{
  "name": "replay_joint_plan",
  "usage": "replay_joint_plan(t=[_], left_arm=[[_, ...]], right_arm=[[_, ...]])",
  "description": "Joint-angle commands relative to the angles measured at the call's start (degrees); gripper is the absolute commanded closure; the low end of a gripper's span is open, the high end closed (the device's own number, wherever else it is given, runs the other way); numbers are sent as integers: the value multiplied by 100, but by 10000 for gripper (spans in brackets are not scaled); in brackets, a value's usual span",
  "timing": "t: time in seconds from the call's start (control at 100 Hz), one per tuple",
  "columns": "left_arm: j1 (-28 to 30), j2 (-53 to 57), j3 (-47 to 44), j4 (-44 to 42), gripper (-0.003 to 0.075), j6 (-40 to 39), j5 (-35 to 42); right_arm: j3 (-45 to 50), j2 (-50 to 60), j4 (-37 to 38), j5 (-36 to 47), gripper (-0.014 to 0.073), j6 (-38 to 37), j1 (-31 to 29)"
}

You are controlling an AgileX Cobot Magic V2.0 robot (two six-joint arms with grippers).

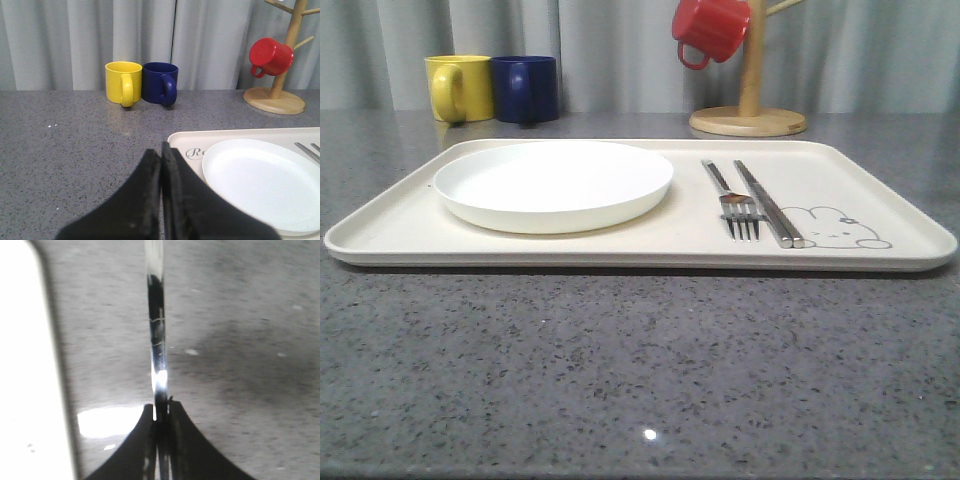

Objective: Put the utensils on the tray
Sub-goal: 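Lay the spoon on the tray beside the chopsticks and release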

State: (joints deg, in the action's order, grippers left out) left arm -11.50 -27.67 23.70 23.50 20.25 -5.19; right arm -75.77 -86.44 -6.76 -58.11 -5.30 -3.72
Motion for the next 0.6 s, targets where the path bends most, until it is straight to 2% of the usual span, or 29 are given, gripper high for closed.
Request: replay_joint_plan(t=[0.0, 0.3, 0.59], left_arm=[[-33, -27, 158, 29, 738, -41, 400], [-33, -27, 158, 29, 738, -41, 400], [-33, -27, 158, 29, 738, -41, 400]], right_arm=[[-151, 343, -101, 352, 636, -252, 399], [-151, 33, 257, 940, 636, -1282, 1690], [-151, -483, 302, 1199, 636, -1477, 2114]])
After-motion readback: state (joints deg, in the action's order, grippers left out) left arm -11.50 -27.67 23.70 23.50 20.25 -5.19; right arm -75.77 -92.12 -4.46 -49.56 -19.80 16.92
